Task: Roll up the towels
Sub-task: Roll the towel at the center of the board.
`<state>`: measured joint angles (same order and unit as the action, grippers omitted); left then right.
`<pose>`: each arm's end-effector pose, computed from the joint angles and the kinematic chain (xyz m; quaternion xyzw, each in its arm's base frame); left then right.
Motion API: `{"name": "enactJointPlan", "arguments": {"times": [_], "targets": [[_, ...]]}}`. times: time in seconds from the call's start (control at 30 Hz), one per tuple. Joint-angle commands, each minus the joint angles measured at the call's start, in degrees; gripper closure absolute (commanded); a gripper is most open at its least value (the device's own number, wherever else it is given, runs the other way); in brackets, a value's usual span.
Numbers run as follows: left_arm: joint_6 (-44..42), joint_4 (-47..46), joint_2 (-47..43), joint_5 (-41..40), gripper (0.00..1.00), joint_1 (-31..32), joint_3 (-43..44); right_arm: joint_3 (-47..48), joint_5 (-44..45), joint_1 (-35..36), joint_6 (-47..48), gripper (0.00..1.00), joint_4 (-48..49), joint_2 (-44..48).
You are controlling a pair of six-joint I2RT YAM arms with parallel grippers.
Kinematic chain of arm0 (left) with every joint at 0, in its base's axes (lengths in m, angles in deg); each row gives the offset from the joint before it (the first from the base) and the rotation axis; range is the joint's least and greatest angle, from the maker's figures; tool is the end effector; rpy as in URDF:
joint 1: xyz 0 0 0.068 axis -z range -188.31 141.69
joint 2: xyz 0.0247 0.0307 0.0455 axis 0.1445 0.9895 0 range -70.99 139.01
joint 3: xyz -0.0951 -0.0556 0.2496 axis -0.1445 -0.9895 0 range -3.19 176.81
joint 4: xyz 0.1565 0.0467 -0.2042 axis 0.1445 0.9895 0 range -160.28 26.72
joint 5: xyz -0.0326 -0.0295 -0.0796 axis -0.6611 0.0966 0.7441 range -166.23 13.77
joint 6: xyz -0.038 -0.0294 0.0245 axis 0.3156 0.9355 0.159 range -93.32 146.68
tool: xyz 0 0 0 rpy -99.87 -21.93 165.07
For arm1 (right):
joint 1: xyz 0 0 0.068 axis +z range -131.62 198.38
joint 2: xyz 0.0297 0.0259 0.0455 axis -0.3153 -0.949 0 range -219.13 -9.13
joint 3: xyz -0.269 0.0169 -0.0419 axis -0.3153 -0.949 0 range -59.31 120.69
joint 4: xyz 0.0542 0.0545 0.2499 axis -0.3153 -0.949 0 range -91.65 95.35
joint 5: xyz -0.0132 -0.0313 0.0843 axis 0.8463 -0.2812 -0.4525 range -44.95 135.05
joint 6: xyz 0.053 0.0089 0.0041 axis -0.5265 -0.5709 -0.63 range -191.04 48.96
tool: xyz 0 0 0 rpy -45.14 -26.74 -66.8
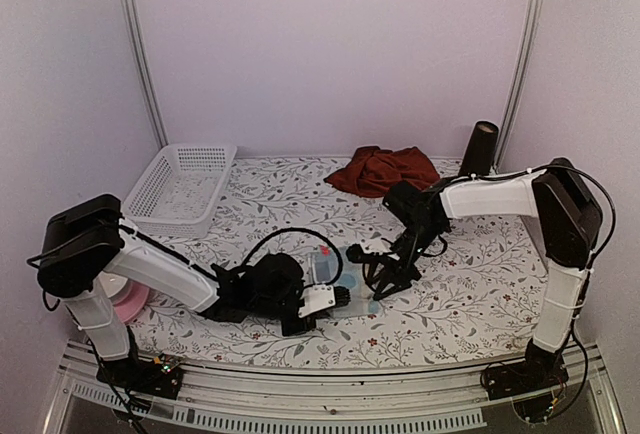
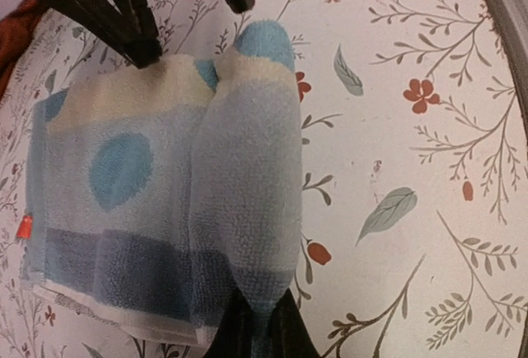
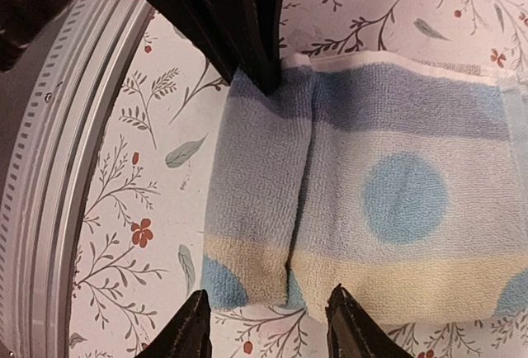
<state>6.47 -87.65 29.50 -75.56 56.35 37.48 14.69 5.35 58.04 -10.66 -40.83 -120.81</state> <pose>0.1383 -0.2929 0.1175 0.6192 0.6738 -0.1574 0.3712 0.2618 0.2467 0.1557 -0.7314 0.5895 0.3245 0.1106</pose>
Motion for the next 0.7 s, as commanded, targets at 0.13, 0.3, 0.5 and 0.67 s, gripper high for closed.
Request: {"name": "enactJointPlan", "arguments": {"times": [0.13,0.3,0.5,0.67], "targets": [[7.62,7.25,1.6,10.12,1.0,-4.82,4.33,-6.93,1.51,-0.13,3.19,0.49,8.56,7.99],[10.73,7.42,1.41,15.6,1.0,-7.64,4.62,-8.54,1.08,1.36,5.97,0.45,8.64,9.39],[12.56,7.81,2.52,19.78,1.0,-9.62,5.22,-8.61,-0.23,3.37,6.76,0.45,8.56,9.48],[13.22,8.96,4.3,21.29,1.0,-10.22,6.4,-7.8,-2.33,4.57,6.9,0.45,7.25,9.32]]}}
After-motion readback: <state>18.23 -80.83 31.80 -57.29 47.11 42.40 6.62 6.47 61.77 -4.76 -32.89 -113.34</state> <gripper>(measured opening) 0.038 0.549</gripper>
